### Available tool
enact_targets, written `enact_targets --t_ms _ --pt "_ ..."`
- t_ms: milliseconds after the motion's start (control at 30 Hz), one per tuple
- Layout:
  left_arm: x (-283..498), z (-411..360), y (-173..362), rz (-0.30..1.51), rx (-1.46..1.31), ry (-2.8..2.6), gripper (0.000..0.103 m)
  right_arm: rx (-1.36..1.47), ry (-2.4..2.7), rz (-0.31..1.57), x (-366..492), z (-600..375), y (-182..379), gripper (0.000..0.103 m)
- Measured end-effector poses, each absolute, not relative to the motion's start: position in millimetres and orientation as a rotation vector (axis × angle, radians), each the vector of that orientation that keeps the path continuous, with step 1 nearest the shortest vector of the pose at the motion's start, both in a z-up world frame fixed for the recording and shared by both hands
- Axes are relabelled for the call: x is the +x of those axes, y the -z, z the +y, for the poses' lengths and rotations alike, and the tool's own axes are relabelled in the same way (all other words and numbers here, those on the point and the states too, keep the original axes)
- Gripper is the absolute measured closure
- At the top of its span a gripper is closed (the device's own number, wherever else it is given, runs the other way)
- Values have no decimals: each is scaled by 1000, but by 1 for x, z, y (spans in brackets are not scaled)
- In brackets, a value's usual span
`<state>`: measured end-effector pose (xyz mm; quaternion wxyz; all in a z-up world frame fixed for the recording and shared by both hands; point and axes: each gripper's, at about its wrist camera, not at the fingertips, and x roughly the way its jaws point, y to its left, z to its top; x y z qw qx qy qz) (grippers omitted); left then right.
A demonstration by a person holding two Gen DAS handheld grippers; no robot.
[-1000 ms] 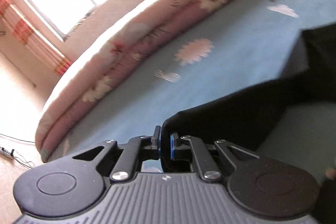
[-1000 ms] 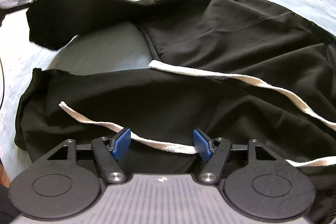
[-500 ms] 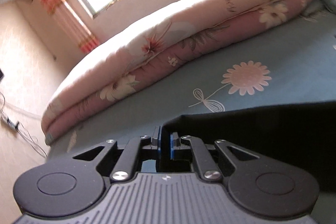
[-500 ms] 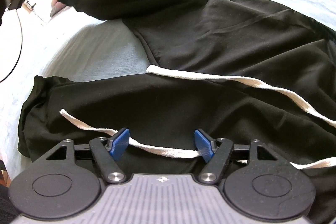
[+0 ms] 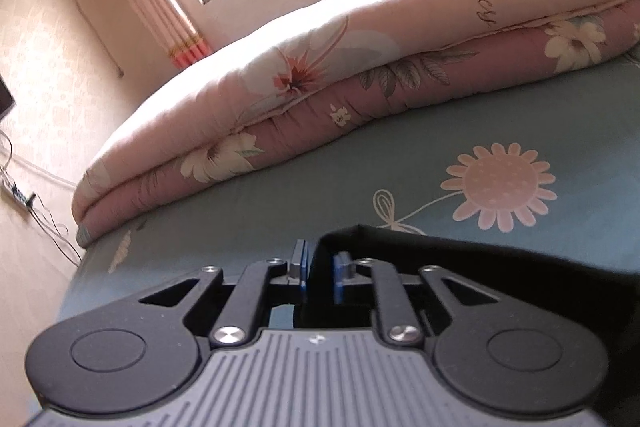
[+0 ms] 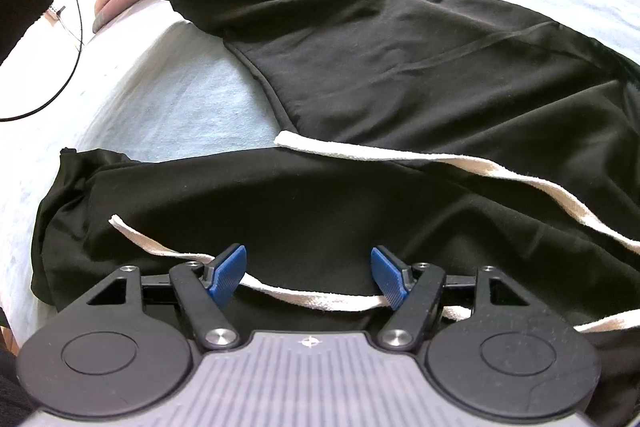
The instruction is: Fold clothes
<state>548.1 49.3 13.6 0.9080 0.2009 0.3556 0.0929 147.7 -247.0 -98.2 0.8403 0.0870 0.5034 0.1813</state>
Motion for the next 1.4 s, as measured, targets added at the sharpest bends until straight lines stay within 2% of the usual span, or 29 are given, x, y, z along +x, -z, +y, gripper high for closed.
enact_targets --t_ms 100,167,200,267,400,567,633,767,933,1067,1167,1400 --pt "553 45 1 749 443 -206 82 179 -389 1067 148 -246 98 24" --pt "555 45 7 749 443 -214 73 164 -391 1070 148 -244 98 24" --pt "556 46 8 750 425 -218 63 160 -392 1072 148 -243 98 24" --pt "558 53 7 758 360 -221 57 159 -393 1074 149 -243 98 23" --pt "558 75 1 763 177 -214 52 157 -396 1075 149 -241 98 21" --pt "550 120 -10 708 -137 -208 50 161 -399 1076 151 -240 99 20" --pt "544 136 -14 660 -214 -220 44 166 -404 1077 151 -240 99 18" --pt "535 155 -26 569 -201 -262 38 153 -414 1080 152 -238 99 16" --pt "533 159 -35 553 -119 -268 33 150 -418 1083 154 -236 100 15" --pt "534 161 -13 669 -139 -241 33 152 -418 1084 153 -237 100 14" --pt "526 173 17 735 -255 -254 35 151 -418 1082 152 -237 100 14" --pt "494 226 97 808 -719 -331 66 162 -422 1080 153 -238 101 14"
